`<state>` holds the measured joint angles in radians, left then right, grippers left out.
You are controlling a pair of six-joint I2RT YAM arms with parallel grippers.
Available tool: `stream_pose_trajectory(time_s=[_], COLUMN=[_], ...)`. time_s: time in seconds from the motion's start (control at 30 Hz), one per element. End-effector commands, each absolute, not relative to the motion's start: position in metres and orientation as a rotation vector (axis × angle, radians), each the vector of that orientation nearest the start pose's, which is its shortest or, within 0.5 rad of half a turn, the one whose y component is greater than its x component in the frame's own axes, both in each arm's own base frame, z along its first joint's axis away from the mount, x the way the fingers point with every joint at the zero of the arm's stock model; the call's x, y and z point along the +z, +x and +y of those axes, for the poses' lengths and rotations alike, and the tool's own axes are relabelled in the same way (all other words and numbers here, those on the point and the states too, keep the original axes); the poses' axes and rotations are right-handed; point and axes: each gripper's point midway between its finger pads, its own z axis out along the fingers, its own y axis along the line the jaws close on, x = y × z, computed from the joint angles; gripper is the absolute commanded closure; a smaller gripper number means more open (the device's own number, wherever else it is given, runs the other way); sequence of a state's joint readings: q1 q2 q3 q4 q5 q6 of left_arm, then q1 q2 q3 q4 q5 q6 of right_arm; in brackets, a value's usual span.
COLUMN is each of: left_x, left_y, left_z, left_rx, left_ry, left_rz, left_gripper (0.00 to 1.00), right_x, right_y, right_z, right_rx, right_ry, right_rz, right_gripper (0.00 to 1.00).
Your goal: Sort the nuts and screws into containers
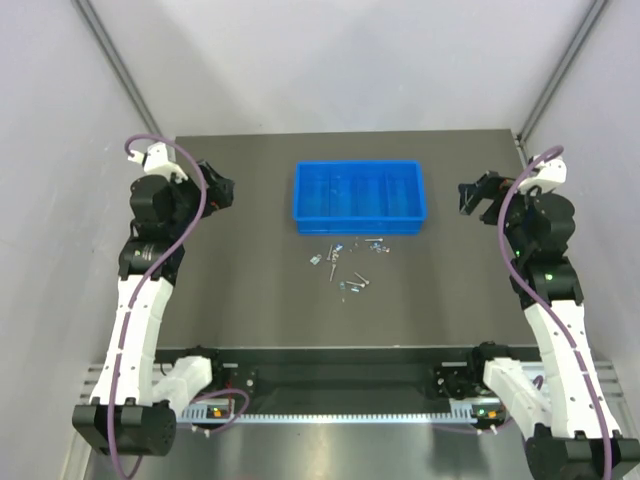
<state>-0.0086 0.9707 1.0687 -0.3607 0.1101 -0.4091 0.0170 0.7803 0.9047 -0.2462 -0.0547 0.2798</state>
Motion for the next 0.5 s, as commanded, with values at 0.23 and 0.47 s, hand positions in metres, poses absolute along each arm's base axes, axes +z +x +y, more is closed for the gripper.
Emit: stream_pose_trajectory(time_s=[0.23,0.47], left_x=[0.327,0.321], left_y=[0.334,0.336], left_z=[-0.029,-0.042], left_rx=[-0.342,-0.399], left_ry=[-0.298,-0.236], left_rz=[1.767,1.809], left_gripper=[0.01,0.02], right_x=[0.333,0.321], right_y=[0.312,0.312], right_z=[0.034,0.036], right_rx=[0.297,0.324], right_ry=[0.113,0.135], right_rz=[1.647,1.664], right_gripper=[0.0,0.0])
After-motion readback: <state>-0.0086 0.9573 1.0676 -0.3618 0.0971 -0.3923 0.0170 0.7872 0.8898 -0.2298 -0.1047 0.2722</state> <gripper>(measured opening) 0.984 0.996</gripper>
